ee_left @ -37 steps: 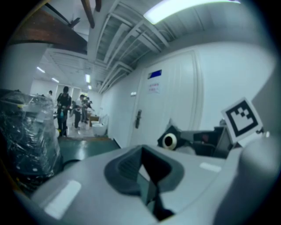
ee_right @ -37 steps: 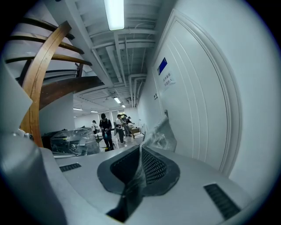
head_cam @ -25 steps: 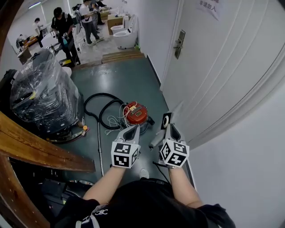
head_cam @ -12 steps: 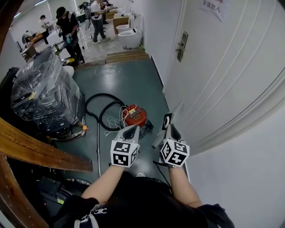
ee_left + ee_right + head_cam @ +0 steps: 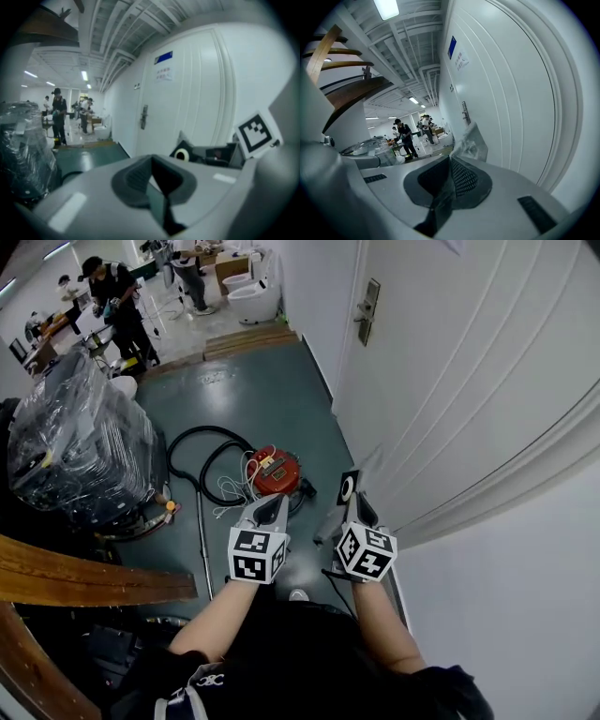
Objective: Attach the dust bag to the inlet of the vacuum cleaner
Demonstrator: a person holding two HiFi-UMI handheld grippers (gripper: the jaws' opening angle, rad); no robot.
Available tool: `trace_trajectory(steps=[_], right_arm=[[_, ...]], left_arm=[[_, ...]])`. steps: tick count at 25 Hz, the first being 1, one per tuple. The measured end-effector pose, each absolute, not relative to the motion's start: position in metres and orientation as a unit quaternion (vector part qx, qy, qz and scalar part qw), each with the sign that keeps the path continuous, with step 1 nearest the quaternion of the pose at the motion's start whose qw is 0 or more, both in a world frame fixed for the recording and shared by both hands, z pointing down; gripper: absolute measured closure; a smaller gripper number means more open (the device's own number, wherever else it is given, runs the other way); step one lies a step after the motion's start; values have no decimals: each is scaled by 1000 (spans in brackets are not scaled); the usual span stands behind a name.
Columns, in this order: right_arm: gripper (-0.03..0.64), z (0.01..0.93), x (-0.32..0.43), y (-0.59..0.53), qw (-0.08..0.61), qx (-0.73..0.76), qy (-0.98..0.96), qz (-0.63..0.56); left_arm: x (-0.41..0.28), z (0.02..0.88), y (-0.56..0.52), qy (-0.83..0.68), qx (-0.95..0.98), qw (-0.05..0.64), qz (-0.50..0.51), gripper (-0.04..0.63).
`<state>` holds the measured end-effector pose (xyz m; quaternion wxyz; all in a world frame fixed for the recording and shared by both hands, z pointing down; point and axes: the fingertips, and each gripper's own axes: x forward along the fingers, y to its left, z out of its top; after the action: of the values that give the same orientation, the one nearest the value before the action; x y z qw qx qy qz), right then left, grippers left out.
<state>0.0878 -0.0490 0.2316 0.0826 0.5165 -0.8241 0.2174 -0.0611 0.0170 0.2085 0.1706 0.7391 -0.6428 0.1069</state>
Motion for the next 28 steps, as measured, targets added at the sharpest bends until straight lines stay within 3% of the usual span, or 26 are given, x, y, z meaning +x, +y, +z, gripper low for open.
trace_trajectory(steps=[16,28], right_arm=[[606,378,60,-107,141,593,-731,308],[606,550,37,-151,148,619,-698,329]], left_arm=[[-146,340,-95,-575,764,240,170,595],[-185,529,-178,-557,755,277,210,595]])
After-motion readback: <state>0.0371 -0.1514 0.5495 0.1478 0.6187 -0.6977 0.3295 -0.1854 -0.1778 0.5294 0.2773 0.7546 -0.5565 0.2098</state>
